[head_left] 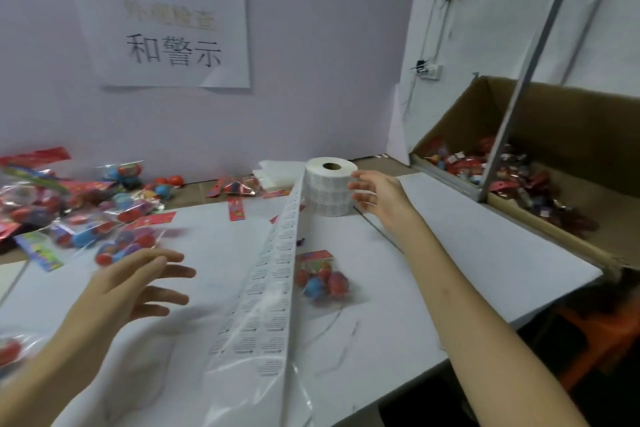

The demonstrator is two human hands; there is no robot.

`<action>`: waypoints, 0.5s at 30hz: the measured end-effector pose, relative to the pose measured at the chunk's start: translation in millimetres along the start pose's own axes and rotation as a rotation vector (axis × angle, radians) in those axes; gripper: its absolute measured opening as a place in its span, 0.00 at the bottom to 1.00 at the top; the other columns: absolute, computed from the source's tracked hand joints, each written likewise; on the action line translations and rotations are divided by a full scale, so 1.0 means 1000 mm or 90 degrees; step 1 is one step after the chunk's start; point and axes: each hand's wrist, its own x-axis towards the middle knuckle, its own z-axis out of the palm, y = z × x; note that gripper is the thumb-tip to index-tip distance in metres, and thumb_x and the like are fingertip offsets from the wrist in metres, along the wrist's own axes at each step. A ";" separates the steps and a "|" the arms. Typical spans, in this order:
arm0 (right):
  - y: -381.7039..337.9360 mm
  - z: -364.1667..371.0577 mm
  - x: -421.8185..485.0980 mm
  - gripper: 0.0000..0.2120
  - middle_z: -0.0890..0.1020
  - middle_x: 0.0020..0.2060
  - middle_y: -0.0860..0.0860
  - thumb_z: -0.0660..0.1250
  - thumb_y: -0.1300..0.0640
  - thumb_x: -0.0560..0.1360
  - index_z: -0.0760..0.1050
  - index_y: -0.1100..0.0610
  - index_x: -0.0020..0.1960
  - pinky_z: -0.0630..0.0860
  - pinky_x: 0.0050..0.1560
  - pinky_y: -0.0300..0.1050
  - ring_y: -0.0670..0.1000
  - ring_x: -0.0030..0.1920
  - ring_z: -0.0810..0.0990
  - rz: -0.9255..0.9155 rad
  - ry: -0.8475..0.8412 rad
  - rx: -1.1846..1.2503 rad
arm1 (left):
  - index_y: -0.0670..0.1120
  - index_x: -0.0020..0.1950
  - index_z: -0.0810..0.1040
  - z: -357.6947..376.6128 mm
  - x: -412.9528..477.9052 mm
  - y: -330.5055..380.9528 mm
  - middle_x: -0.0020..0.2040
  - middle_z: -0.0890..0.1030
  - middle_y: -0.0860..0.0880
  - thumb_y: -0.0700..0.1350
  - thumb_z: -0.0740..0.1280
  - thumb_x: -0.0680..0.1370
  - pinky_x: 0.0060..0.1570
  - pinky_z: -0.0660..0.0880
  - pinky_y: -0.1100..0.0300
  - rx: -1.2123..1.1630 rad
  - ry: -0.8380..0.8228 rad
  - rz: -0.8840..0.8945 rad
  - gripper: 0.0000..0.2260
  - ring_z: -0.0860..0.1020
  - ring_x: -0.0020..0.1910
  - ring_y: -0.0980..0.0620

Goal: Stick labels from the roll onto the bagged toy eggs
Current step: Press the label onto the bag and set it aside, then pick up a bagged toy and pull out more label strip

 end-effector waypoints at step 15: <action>0.002 0.211 -0.019 0.28 0.78 0.65 0.53 0.75 0.46 0.75 0.72 0.53 0.72 0.76 0.53 0.43 0.52 0.60 0.79 -0.181 -0.403 -0.486 | 0.54 0.74 0.70 -0.007 0.017 0.007 0.76 0.70 0.51 0.65 0.72 0.75 0.72 0.67 0.41 0.680 0.140 0.001 0.31 0.70 0.72 0.47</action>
